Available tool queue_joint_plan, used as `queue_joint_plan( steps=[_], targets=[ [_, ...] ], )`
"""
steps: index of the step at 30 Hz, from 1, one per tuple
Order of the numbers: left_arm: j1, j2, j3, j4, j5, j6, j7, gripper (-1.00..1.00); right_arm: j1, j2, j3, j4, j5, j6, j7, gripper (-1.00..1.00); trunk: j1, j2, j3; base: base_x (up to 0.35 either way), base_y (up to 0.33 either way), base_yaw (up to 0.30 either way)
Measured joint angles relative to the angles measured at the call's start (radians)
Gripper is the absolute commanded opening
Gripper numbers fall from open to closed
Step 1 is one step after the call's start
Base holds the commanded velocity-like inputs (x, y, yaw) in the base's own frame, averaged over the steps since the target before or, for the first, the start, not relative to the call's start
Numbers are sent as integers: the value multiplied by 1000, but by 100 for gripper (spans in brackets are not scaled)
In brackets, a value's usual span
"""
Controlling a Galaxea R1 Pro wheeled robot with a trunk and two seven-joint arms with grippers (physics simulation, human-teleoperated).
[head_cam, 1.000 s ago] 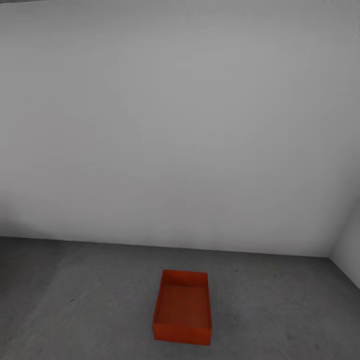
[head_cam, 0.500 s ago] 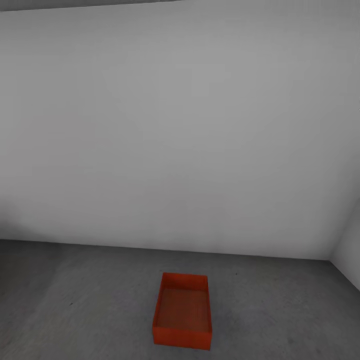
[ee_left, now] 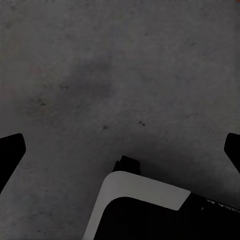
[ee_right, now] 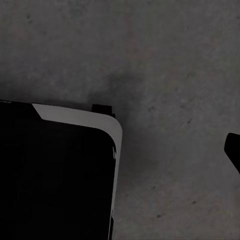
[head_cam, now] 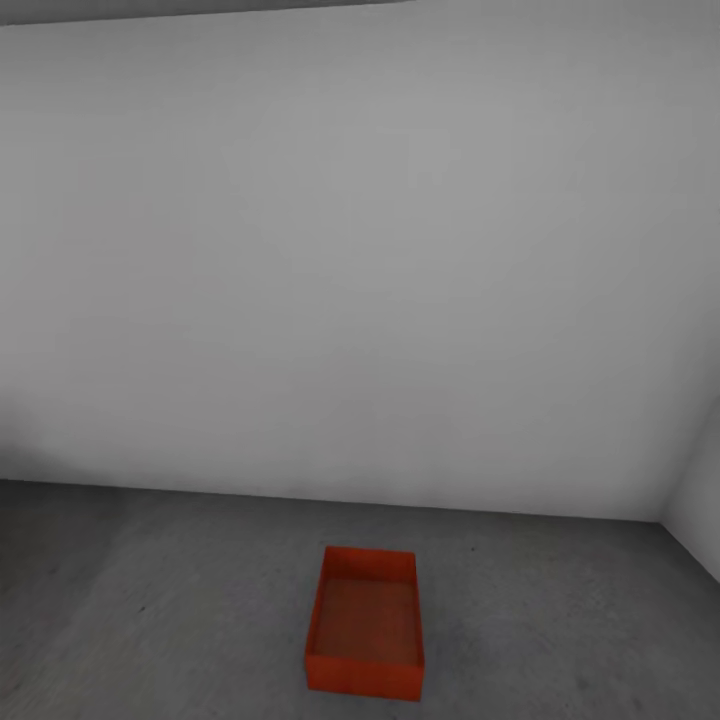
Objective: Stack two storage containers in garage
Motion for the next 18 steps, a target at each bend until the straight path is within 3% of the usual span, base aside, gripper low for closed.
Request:
queue_joint_plan(
  steps=[18],
  targets=[
    [0,0,0,0,0,0,0,100,0,0,3,0,9,2,0,100,0,0,0,0,0,0]
  ],
)
